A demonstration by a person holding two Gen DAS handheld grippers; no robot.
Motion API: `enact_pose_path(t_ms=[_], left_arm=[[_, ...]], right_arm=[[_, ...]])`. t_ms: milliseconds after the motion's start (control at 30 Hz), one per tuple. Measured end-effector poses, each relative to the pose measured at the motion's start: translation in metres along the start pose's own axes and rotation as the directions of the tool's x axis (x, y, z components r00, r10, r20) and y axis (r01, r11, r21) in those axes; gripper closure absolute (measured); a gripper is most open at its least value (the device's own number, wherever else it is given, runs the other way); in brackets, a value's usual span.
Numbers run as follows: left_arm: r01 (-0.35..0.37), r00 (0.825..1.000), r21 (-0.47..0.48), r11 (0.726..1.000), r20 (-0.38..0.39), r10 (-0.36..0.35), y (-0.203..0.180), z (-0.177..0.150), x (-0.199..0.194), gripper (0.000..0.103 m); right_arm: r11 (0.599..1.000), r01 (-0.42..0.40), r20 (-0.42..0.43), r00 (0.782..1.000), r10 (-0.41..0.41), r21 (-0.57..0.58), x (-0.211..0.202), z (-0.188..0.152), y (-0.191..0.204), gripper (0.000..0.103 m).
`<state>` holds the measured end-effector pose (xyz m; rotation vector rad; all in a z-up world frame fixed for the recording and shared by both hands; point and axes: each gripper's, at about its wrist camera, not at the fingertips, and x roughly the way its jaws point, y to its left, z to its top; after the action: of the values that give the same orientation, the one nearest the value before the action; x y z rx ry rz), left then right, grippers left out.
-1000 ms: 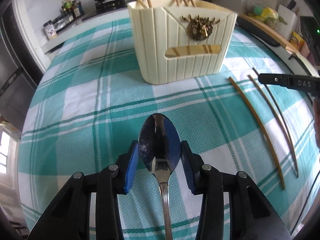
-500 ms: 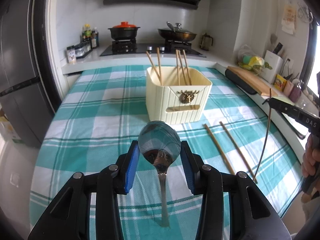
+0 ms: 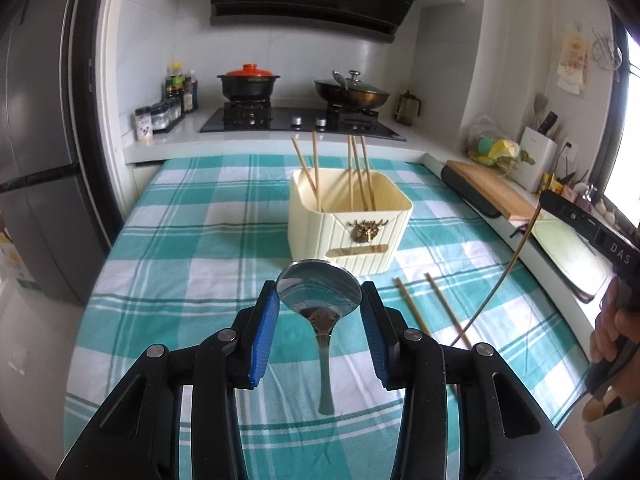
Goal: Organize utensils
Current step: 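Lift and carry the spoon toward the holder with the left tool while the right tool carries its chopstick, then lower the spoon into the holder and open the left tool while the right tool releases its chopstick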
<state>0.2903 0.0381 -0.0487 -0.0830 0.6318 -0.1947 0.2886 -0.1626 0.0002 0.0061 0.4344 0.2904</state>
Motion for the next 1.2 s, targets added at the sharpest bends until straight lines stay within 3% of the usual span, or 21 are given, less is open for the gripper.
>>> enact_pose_path(t_ms=[200,400,600,767,967,1200], left_arm=[[0.033,0.999,0.003,0.999,0.014,-0.033,0.003,0.03,-0.008,0.062],[0.067,0.995,-0.003,0.998,0.074,-0.067,0.007,0.087,-0.02,0.062],[0.043,0.986,0.021,0.999,0.162,-0.046,-0.002,0.155,-0.016,0.062],[0.018,0.974,0.024,1.0,0.226,-0.023,-0.015,0.195,0.01,0.062],[0.029,0.991,-0.025,0.999,0.134,-0.025,-0.018,0.2,0.081,0.062],[0.005,0.999,-0.066,0.998,-0.042,-0.007,-0.011,0.175,0.171,0.062]], right_arm=[[0.999,0.002,0.014,1.0,-0.002,-0.038,0.009,0.03,0.0,0.097],[0.996,0.0,0.05,0.999,0.004,-0.084,0.023,0.078,0.002,0.097],[0.995,-0.012,0.106,0.994,0.023,-0.099,0.05,0.132,0.007,0.097],[0.995,-0.072,0.123,0.989,0.079,-0.066,0.085,0.154,0.006,0.097],[0.995,-0.094,-0.007,0.996,0.094,-0.03,0.153,0.135,-0.001,0.097],[0.994,-0.1,-0.193,0.976,0.104,0.03,0.226,0.092,-0.018,0.097]])
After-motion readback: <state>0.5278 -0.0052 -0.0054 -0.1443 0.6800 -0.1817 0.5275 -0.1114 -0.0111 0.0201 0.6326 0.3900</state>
